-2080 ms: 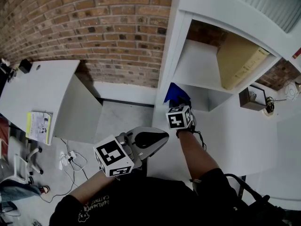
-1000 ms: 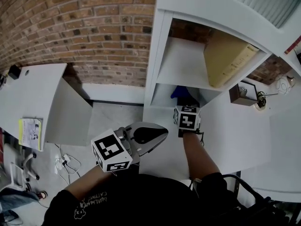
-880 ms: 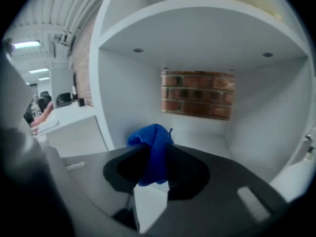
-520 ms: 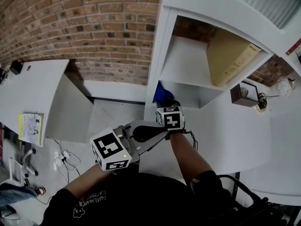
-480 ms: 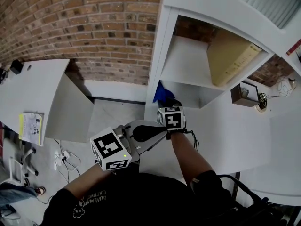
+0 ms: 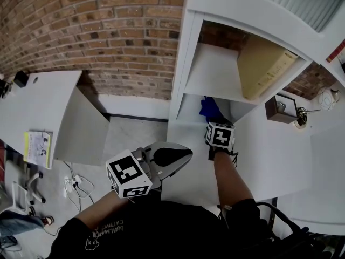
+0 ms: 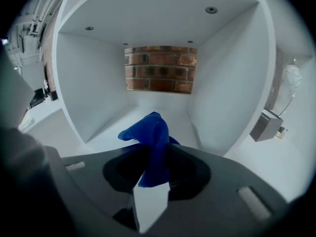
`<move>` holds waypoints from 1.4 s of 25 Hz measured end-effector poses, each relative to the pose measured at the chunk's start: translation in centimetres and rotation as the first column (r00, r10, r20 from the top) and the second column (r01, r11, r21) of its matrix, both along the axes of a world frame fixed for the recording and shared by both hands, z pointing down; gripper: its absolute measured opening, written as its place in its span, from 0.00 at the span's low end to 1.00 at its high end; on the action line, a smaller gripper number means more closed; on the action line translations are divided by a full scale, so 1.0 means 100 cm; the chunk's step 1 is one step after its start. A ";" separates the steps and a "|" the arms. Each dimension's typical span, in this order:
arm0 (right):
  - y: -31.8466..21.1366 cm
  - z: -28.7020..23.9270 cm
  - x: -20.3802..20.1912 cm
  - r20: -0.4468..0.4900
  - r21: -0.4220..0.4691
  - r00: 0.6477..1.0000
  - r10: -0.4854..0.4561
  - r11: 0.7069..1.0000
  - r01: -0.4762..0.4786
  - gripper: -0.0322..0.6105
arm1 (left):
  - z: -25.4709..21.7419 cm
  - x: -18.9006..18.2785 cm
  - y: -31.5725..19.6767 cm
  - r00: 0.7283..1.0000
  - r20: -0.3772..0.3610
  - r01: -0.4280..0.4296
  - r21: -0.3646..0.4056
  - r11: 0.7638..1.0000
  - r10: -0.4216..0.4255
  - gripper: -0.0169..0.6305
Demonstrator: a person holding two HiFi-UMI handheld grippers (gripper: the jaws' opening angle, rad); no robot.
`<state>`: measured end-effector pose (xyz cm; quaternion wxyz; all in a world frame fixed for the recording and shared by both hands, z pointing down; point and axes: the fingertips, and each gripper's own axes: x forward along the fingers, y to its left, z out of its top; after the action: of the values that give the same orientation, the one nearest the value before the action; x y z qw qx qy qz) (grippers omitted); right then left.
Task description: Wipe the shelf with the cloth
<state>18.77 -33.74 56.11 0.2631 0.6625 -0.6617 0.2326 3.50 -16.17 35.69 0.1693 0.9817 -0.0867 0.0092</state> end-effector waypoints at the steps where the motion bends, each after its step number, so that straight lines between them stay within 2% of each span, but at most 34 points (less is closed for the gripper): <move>1: 0.002 -0.001 0.009 -0.013 -0.001 1.000 0.020 1.000 -0.020 0.24 | 0.000 0.001 0.001 1.000 0.001 -0.003 0.000 1.000 0.003 0.02; 6: 0.014 -0.009 0.044 -0.041 0.017 0.991 0.125 0.992 -0.125 0.24 | 0.000 0.006 0.005 1.000 0.007 -0.020 0.001 1.000 0.020 0.02; 9: 0.015 -0.008 0.049 -0.031 0.023 0.990 0.135 0.991 -0.134 0.24 | 0.000 0.011 0.009 0.999 0.010 -0.032 0.004 0.999 0.032 0.02; 11: 0.012 -0.010 0.038 -0.004 0.042 0.996 0.094 0.995 -0.093 0.24 | 0.000 0.012 0.010 0.999 0.008 -0.037 0.003 0.999 0.037 0.02; 15: 0.005 -0.028 -0.029 0.094 0.108 0.991 -0.096 0.990 0.086 0.23 | 0.000 0.014 0.009 0.999 0.005 -0.032 -0.002 0.999 0.032 0.02; 19: 0.015 -0.036 -0.105 0.203 0.141 0.939 -0.279 0.957 0.254 0.23 | -0.001 0.014 0.012 0.999 0.002 -0.035 0.000 0.999 0.035 0.02; 22: 0.025 -0.028 -0.143 0.200 0.119 0.900 -0.387 0.921 0.370 0.23 | -0.001 0.012 0.013 0.999 0.006 -0.033 -0.003 0.999 0.033 0.02; 25: 0.023 -0.008 -0.151 0.169 0.080 0.892 -0.420 0.908 0.412 0.23 | 0.000 0.008 0.014 1.000 0.005 -0.024 -0.014 1.000 0.025 0.02; 30: 0.029 0.011 -0.141 0.131 -0.017 0.906 -0.402 0.913 0.408 0.23 | 0.004 0.001 0.015 1.000 0.007 -0.014 -0.030 0.999 0.014 0.02; 35: 0.026 0.010 -0.131 0.124 -0.012 0.923 -0.363 0.930 0.368 0.24 | 0.003 -0.002 0.013 1.000 0.004 -0.014 -0.029 0.999 0.014 0.02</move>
<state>5.63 -31.10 57.15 0.2734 0.5077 -0.7839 0.2301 3.26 -14.86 36.04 0.1830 0.9797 -0.0802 0.0135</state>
